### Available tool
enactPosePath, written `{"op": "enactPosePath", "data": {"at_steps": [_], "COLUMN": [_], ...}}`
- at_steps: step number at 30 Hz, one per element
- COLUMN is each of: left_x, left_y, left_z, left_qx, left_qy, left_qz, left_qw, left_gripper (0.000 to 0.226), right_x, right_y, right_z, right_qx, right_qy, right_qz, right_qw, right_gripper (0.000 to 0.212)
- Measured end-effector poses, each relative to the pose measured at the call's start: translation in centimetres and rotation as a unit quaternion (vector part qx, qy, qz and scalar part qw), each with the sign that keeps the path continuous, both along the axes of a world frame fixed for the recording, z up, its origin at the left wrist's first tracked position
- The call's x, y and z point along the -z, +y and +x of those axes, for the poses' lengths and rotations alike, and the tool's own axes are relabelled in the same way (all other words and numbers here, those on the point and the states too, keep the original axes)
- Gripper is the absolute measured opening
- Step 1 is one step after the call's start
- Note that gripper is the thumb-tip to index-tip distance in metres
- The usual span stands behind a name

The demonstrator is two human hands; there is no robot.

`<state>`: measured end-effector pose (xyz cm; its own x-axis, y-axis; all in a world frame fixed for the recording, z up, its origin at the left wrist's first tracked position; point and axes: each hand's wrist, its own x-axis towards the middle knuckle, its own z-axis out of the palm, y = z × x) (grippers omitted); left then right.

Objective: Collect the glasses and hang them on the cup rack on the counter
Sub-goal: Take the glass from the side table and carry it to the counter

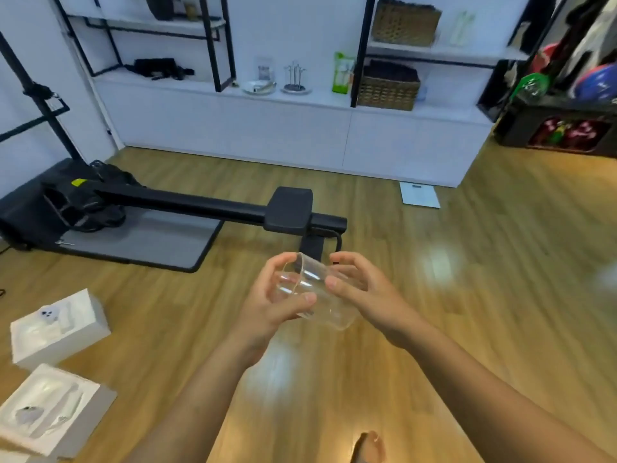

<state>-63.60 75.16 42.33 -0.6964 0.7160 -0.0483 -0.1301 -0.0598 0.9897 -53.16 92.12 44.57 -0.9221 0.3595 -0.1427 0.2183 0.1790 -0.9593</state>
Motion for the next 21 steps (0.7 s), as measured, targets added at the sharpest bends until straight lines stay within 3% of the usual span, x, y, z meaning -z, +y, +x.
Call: {"op": "enactPosePath", "data": {"at_steps": [4,8,12,18,21], "left_x": [0.4,0.4,0.0,-0.4,-0.1], "left_y": [5.4,12.2,19.0,28.1,32.3], "left_z": [-3.4,-7.5,-11.6,-16.7,-18.9], "left_qx": [-0.025,-0.022,-0.026,-0.046,-0.034], "left_qy": [-0.026,-0.021,-0.021,-0.008,-0.023], "left_qz": [0.016,0.02,0.003,-0.034,-0.054], "left_qw": [0.999,0.999,0.999,0.998,0.998], "left_gripper": [0.066,0.069,0.077,0.07,0.079], "right_x": [1.3,2.2,1.9,1.6,2.4], "right_y": [5.3,12.0,19.3,29.5,33.8], "right_z": [-2.7,-6.9,-11.7,-18.4,-20.6], "right_qx": [-0.006,-0.011,-0.003,-0.027,-0.02], "right_qy": [-0.021,0.007,0.031,0.036,0.033], "right_qz": [-0.094,-0.19,-0.185,-0.138,-0.133], "right_qw": [0.995,0.982,0.982,0.989,0.99], "right_gripper": [0.074,0.07,0.065,0.065,0.064]}}
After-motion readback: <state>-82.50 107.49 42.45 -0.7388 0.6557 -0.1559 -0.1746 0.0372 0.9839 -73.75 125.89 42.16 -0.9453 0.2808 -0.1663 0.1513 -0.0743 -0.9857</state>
